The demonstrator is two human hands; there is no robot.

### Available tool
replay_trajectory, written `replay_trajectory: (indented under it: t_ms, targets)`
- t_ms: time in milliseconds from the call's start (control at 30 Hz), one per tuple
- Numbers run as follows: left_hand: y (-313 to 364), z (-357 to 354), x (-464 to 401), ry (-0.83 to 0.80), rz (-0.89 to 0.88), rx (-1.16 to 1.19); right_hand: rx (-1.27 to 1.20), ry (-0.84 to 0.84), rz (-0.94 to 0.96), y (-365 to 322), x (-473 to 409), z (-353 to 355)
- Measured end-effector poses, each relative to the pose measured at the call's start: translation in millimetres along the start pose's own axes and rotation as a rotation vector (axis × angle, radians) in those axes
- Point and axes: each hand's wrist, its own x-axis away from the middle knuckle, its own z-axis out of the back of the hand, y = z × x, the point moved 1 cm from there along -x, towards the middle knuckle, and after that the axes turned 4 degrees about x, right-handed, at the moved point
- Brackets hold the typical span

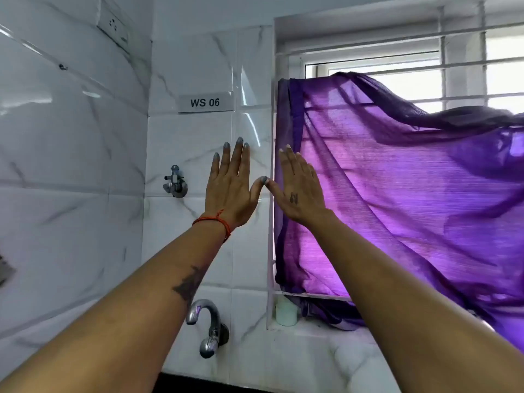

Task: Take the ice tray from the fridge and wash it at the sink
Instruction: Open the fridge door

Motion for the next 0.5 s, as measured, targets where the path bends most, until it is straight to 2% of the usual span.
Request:
replay_trajectory:
  t_ms: [267, 500]
  targets:
    - [-1.7, 1.3, 42.2, -0.084, 0.097, 0.011, -0.104, 0.007, 0.031, -1.9, 35.9, -23.3]
    - [-8.7, 20.1, 101.4, -0.184, 0.249, -0.041, -0.222, -0.059, 0.065, -27.5, 85.5, -48.1]
